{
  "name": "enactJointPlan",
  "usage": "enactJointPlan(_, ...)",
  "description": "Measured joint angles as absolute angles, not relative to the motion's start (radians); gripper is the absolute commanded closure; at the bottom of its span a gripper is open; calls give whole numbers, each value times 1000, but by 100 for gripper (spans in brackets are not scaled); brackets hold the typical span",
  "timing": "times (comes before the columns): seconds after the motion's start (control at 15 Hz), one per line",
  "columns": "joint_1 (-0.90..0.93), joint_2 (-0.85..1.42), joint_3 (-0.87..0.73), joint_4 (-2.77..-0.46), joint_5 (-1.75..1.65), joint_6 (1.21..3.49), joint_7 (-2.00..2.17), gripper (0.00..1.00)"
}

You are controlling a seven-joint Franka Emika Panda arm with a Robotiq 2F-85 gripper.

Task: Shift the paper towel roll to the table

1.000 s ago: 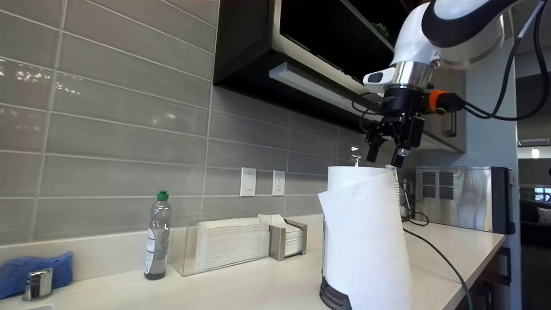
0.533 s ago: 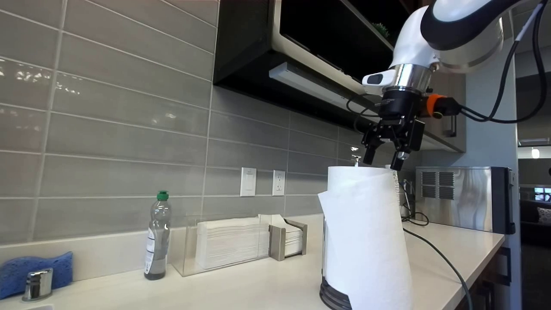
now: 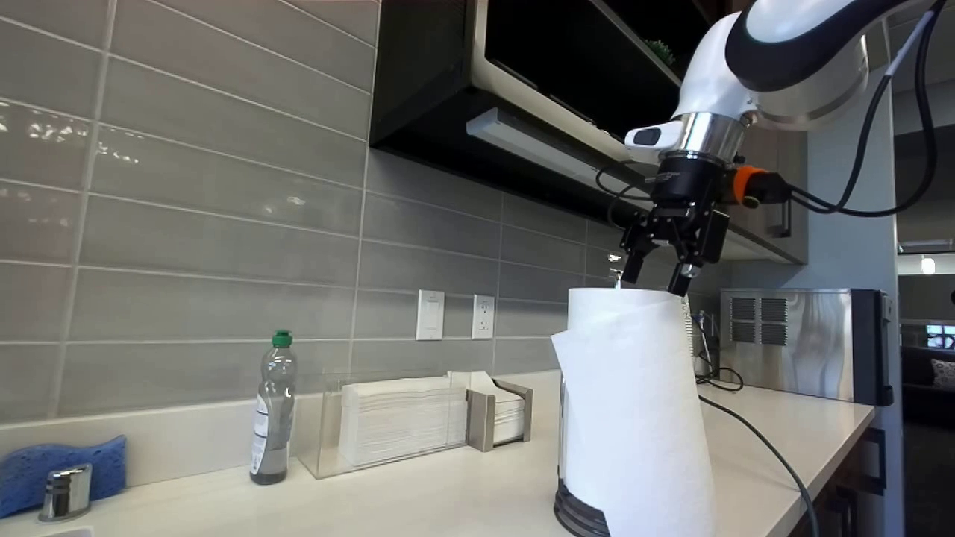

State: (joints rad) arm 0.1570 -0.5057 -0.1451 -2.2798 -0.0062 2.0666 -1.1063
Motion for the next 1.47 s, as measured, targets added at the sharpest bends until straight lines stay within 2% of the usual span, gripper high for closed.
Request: enactJointPlan(1.47, 152, -488, -152, -2303, -4, 2115, -1147, 0)
